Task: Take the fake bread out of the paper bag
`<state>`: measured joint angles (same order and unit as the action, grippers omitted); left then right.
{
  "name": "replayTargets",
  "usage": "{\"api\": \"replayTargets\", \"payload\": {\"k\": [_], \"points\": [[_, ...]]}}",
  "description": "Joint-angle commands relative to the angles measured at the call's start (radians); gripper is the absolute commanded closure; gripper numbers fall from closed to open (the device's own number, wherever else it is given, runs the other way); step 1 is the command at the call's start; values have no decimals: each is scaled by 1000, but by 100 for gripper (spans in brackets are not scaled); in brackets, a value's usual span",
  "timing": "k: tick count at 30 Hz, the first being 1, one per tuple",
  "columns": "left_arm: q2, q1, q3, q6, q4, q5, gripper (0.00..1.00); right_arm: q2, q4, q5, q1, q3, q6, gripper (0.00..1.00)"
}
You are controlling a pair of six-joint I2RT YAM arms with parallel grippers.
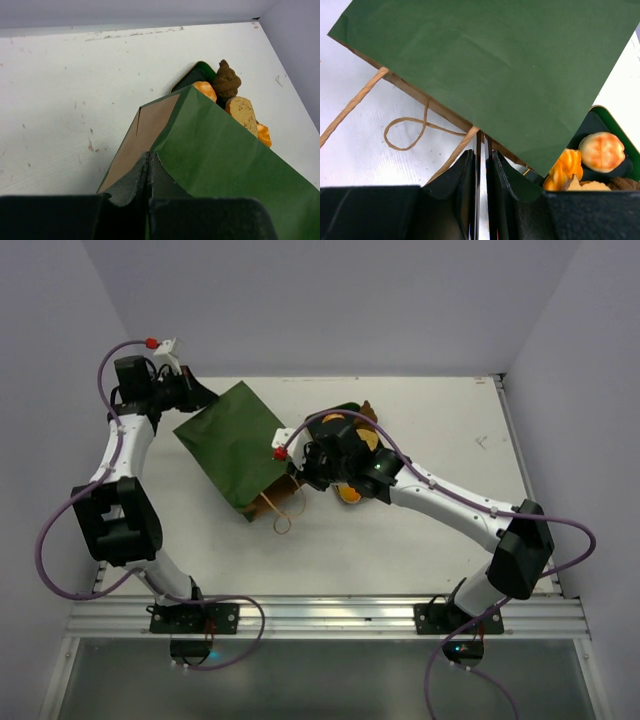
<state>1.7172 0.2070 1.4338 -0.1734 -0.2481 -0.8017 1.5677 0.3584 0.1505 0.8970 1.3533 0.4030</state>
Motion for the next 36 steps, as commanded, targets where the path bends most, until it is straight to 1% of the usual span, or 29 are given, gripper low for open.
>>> {"api": "replayTargets", "payload": {"k": [1,2,3,4,6,7,11,15,17,19,20,23,24,27,31,32,34,36], "points": [[-85,-12,-13,-12,66,-28,100,-35,-81,-35,-6,12,-20,81],[-84,-12,-13,-9,53,-12,100,-32,-81,-38,-9,13,-21,81],[-68,-12,-6,27,18,59,100,-29,-81,-39,-9,15,-21,81],[0,-12,10,49,-78,67,100,-23,-81,-29,-9,21,-27,81],[70,-9,40,69,-135,17,100,-23,-79,-26,-9,24,-30,81],[102,-14,30,71,-138,4,100,-28,-79,-34,-7,24,-30,81],[122,-47,-58,83,-97,33,100,-20,-79,-42,-10,23,-26,81],[136,-47,-70,97,-100,44,100,31,-79,-42,-10,17,-29,81],[136,-47,-69,97,-100,45,98,51,-76,-45,-12,15,-29,81],[125,-47,-58,94,-105,44,87,57,-72,-48,-12,15,-27,81],[119,-44,-56,94,-106,51,72,61,-70,-48,-10,15,-27,81],[79,-37,-58,91,-112,67,49,64,-65,-46,-12,15,-26,81],[49,-35,-61,91,-112,76,38,64,-62,-46,-12,14,-26,81],[-25,-26,-88,91,-123,140,25,71,-61,-43,-12,12,-24,82],[-109,0,-151,78,-174,261,22,72,-62,-46,-12,17,-24,81],[-122,8,-188,71,-178,301,21,71,-61,-51,-12,20,-26,81],[-151,43,-225,63,-191,305,21,71,-61,-60,-12,21,-24,81],[-169,72,-291,48,-178,245,23,68,-61,-63,-12,17,-21,81]]}}
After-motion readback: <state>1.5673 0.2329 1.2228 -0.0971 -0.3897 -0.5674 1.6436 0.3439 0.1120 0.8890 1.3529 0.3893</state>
